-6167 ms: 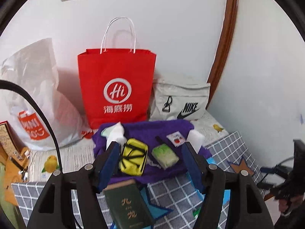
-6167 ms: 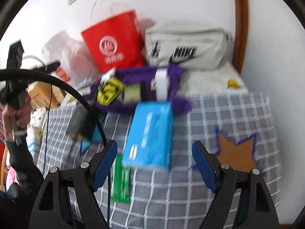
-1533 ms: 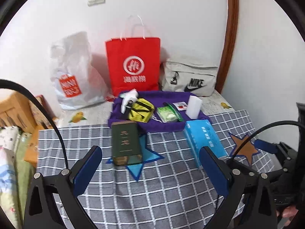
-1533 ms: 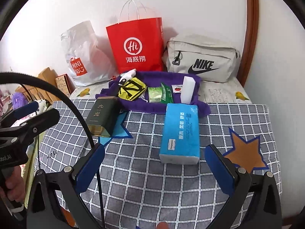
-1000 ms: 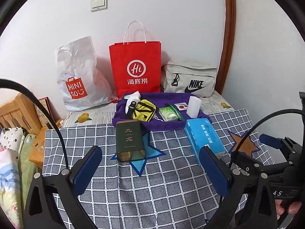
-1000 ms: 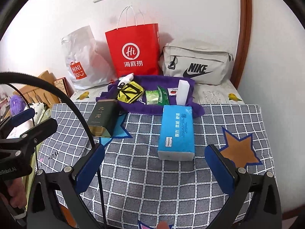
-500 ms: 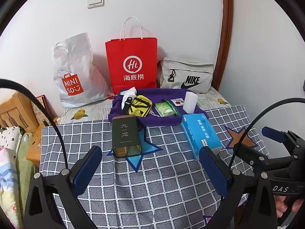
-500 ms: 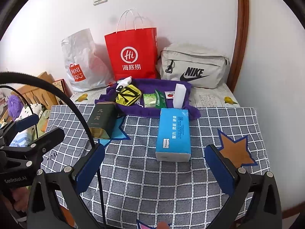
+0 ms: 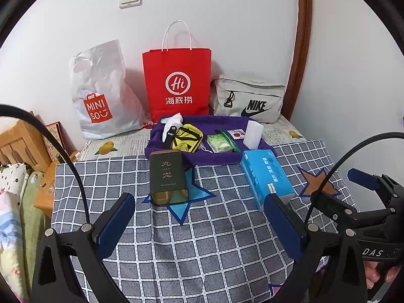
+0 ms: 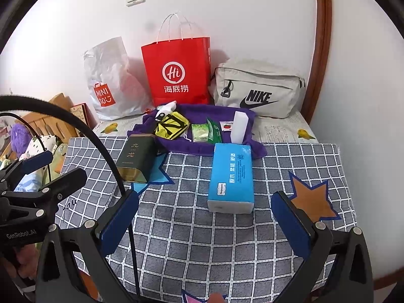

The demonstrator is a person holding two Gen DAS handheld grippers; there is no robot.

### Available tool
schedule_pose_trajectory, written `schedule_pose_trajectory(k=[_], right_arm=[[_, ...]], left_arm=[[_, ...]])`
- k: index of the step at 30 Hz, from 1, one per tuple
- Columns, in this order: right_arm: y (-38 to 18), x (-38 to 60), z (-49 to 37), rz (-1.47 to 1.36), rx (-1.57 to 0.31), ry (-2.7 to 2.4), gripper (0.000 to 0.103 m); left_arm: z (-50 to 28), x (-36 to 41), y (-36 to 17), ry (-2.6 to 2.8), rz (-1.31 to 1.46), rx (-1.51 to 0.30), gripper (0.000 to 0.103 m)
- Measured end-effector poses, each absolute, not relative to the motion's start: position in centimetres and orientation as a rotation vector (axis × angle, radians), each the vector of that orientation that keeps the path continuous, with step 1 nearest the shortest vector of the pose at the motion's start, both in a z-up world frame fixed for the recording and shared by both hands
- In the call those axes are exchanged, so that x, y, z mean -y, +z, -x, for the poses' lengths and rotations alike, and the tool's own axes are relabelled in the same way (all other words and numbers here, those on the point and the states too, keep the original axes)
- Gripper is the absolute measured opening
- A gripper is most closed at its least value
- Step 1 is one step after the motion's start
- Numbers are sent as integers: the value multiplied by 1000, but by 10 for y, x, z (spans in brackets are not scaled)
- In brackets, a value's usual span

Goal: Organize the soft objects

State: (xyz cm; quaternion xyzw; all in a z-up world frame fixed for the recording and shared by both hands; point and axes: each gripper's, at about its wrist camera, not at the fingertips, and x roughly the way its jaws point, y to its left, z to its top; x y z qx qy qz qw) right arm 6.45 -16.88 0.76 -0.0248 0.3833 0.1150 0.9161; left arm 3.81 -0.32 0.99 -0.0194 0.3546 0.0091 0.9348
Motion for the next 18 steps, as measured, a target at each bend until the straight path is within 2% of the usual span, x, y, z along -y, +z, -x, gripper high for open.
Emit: schedule_pose_trajectory(k=[18], right_arm=[[10,174,-63,35,-780,227,103]], left_arm=[[-36,7,10,7,30,-730,103]])
